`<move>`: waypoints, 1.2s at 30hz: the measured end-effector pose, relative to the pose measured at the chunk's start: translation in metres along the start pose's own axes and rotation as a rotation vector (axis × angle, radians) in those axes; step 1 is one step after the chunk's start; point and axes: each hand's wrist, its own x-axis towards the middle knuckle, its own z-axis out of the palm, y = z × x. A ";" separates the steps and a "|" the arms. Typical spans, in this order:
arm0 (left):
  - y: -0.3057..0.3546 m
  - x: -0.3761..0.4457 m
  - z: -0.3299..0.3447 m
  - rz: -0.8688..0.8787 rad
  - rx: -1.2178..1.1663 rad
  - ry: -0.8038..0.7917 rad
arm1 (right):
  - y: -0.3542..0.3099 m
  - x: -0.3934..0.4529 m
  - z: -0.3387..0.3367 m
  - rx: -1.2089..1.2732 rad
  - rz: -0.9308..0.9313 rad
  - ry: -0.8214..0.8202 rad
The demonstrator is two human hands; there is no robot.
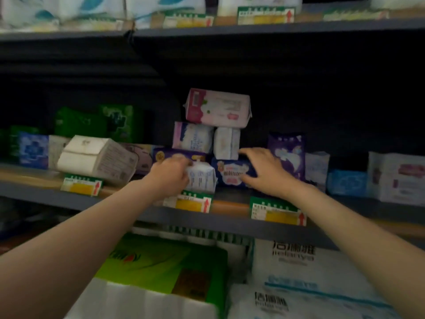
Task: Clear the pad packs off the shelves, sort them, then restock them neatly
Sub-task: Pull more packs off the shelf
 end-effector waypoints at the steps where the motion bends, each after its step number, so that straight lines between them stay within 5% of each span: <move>1: 0.000 0.004 -0.001 -0.023 -0.008 -0.025 | -0.005 0.008 0.005 -0.007 -0.001 -0.056; 3: -0.001 0.010 -0.004 -0.050 -0.011 -0.023 | -0.011 0.024 0.012 0.016 0.034 -0.089; 9: 0.004 0.033 -0.014 -0.044 0.185 -0.213 | -0.009 0.064 -0.001 -0.048 -0.026 0.217; 19: 0.022 0.055 -0.030 0.054 0.408 -0.461 | 0.019 0.119 -0.020 -0.465 -0.011 0.254; 26: 0.017 0.056 -0.027 0.120 0.462 -0.461 | 0.014 0.146 -0.036 -0.428 0.065 0.158; 30: 0.016 0.051 -0.023 0.122 0.479 -0.442 | 0.002 0.137 -0.029 -0.524 0.028 0.273; 36: 0.012 0.041 -0.021 0.101 0.349 -0.390 | -0.008 0.061 -0.038 -0.530 -0.267 0.553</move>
